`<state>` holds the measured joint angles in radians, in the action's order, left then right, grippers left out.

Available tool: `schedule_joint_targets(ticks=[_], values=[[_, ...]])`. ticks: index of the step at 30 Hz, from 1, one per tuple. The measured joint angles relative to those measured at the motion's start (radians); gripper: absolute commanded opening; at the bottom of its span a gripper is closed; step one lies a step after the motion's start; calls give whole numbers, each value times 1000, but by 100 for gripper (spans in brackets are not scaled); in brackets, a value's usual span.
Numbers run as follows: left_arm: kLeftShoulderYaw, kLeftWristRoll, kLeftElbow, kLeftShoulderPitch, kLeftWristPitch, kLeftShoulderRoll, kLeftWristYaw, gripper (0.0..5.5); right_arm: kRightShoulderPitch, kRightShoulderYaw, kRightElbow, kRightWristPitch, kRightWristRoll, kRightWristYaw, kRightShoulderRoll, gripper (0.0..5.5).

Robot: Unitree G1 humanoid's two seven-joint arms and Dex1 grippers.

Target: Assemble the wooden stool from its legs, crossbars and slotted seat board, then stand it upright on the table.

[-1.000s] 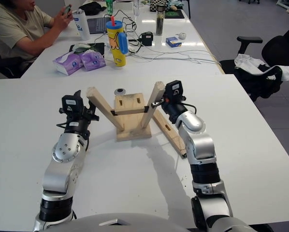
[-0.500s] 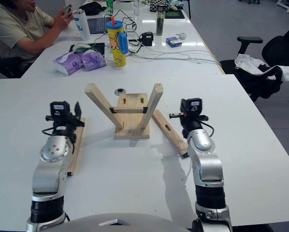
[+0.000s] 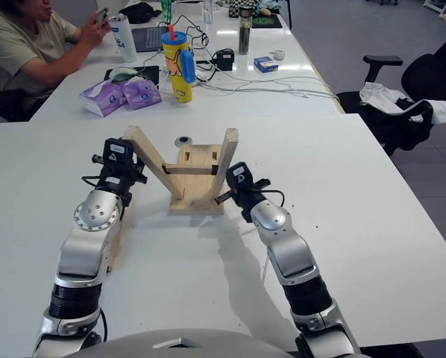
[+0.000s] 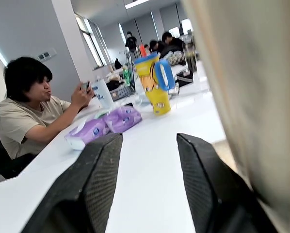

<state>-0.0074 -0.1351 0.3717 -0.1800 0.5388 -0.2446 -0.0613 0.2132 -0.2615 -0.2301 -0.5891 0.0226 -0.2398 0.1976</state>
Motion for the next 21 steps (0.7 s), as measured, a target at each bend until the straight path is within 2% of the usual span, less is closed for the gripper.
schedule_joint_targets(ticks=[4, 6, 13, 15, 18, 21], values=[[130, 13, -71, 40, -15, -96, -30, 209, 20, 114, 89, 47, 6, -7, 48, 0], [145, 26, -105, 63, -33, -148, -95, 209, 57, 143, 135, 83, 23, -13, 45, 0], [95, 210, -174, 120, -141, -386, -608, 209, 211, 164, 272, 264, 76, -118, 13, 0], [89, 278, -174, 120, -145, -469, -773, 209, 231, 130, 295, 311, 81, -206, 27, 0], [88, 399, -119, 145, -49, -610, -991, 209, 227, 24, 281, 346, 93, -392, 63, 0], [80, 488, -9, 192, 65, -709, -1105, 209, 211, -68, 239, 355, 105, -515, 75, 0]])
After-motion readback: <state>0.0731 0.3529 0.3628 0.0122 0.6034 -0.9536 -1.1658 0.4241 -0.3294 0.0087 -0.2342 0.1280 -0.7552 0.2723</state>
